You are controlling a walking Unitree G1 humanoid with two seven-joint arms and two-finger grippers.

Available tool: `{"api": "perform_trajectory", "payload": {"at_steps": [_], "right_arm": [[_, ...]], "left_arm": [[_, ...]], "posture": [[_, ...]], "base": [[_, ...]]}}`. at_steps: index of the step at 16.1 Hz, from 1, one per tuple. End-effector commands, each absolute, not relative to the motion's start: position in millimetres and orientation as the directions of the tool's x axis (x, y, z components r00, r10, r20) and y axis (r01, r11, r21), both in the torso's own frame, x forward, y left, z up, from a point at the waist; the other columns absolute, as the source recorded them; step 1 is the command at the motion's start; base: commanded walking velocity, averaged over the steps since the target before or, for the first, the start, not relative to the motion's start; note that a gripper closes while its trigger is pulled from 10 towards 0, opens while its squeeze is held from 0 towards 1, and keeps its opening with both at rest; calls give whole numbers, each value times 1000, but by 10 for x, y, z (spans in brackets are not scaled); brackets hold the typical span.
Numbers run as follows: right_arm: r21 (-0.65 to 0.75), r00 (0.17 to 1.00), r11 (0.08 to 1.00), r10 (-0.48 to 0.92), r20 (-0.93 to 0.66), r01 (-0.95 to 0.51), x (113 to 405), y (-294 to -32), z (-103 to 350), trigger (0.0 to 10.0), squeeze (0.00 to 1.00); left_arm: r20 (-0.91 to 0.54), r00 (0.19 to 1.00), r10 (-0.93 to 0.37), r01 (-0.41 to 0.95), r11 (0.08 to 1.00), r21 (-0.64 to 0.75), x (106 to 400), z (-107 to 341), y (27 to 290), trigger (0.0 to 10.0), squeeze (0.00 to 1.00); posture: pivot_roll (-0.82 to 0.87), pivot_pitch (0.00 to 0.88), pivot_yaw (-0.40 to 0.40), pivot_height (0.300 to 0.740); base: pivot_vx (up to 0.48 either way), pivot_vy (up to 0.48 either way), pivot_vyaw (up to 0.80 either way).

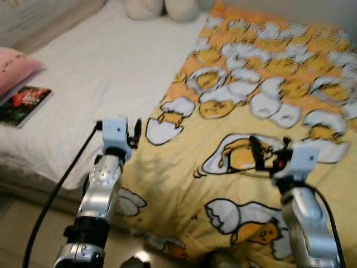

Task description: Clean up the room

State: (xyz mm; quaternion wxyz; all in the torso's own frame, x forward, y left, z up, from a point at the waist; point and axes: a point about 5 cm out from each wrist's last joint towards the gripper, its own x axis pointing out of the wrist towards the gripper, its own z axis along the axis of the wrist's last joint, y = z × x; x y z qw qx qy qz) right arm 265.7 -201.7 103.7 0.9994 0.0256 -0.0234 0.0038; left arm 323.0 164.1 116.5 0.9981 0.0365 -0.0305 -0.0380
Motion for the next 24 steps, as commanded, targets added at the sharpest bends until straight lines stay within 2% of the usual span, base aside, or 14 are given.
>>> {"api": "perform_trajectory", "payload": {"at_steps": [1,3,7,11,13,15,18,22,24], "right_arm": [[41,1000,999,-26,13,25,2682,-2066,944,10000,0],[53,1000,998,-16,5,16,2728,-2010,910,10000,0],[62,994,992,105,14,-106,2875,-1738,863,10000,0],[126,998,990,65,-14,-63,2808,-1813,731,10000,0],[138,999,990,33,-42,-27,2655,-1826,584,10000,0],[151,997,987,56,-55,-47,2617,-1735,516,10000,0],[138,994,986,100,-47,-93,2684,-1725,556,10000,0],[122,989,983,141,-35,-136,2783,-1698,606,10000,0],[126,989,982,144,-39,-138,2794,-1718,592,10000,0]], "left_arm": [[53,995,-79,76,995,60,3195,1139,1650,10000,0],[39,995,-89,87,995,45,3178,1102,1620,10000,0],[5,994,-112,111,992,66,3215,1062,1462,10000,0],[-74,994,-86,96,986,136,3090,905,1487,10000,0],[-76,988,-133,145,972,183,3014,954,1563,10000,0],[-72,992,-100,109,985,135,3071,1019,1618,10000,0],[-93,988,-119,125,990,58,3076,975,1413,10000,0],[-68,978,-197,201,977,69,3166,988,1275,10000,0],[-58,977,-205,205,979,-3,3188,999,1219,10000,0]], "posture": [[67,0,-42,740],[74,0,-39,740],[54,0,-11,740],[57,0,37,740],[66,0,99,740],[60,0,93,740],[56,0,66,740],[29,0,56,740],[20,0,59,740]], "base": [[0,0,0],[0,0,0],[0,-83,505],[0,-480,416],[0,-480,416],[0,-480,419],[0,-406,419],[0,0,416],[0,240,419]]}}
